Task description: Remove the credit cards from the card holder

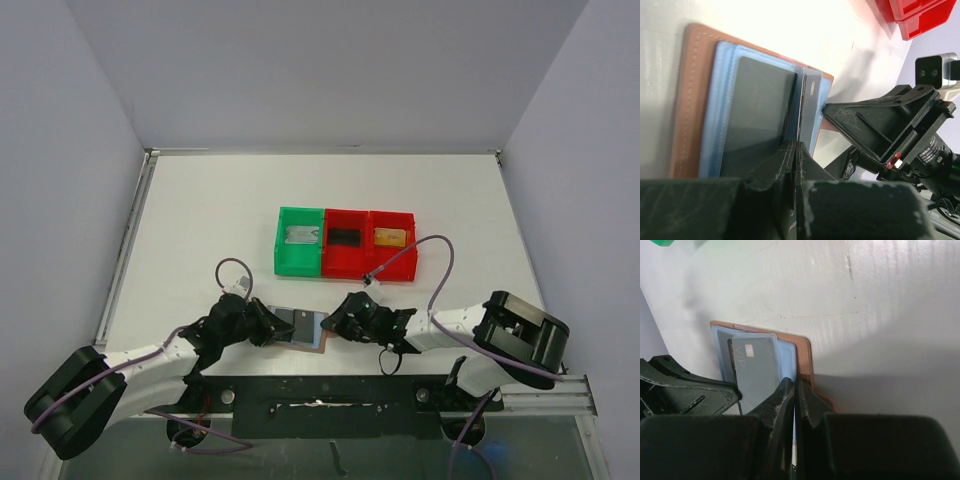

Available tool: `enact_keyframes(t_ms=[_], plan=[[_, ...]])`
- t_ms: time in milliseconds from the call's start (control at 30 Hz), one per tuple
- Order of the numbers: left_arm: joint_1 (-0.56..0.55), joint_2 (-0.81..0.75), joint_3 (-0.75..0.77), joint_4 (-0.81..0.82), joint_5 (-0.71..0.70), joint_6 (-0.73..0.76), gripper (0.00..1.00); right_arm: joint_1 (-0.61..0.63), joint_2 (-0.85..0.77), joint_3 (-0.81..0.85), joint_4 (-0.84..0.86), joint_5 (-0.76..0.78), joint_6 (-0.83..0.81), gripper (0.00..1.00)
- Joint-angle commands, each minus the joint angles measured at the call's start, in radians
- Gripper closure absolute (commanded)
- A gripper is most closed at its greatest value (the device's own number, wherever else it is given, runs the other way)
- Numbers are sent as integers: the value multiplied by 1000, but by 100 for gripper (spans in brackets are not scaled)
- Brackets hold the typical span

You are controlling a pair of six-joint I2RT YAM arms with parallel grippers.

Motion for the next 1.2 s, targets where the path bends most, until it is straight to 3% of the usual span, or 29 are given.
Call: enact_keyframes(t_ms=[0, 167, 300, 433, 667, 867, 1167], plan=[[15, -12, 3, 7, -10, 25, 100, 4, -41, -28, -171, 43, -13, 100], [17, 20, 16, 30, 16, 46, 100, -2, -94, -34, -197, 51, -51, 97], [16, 67, 23, 81, 46, 61, 100, 1, -139, 19, -226, 42, -152, 76], [13, 116, 35, 130, 87, 69, 100, 7, -137, 110, -197, 2, -284, 85], [7, 157, 39, 176, 120, 66, 100, 20, 73, 320, -267, -23, -353, 82], [11, 105, 47, 94, 96, 87, 100, 39, 191, 421, -503, 74, -267, 90], [30, -7, 96, -78, 23, 151, 100, 77, 282, 502, -641, 109, -298, 90]])
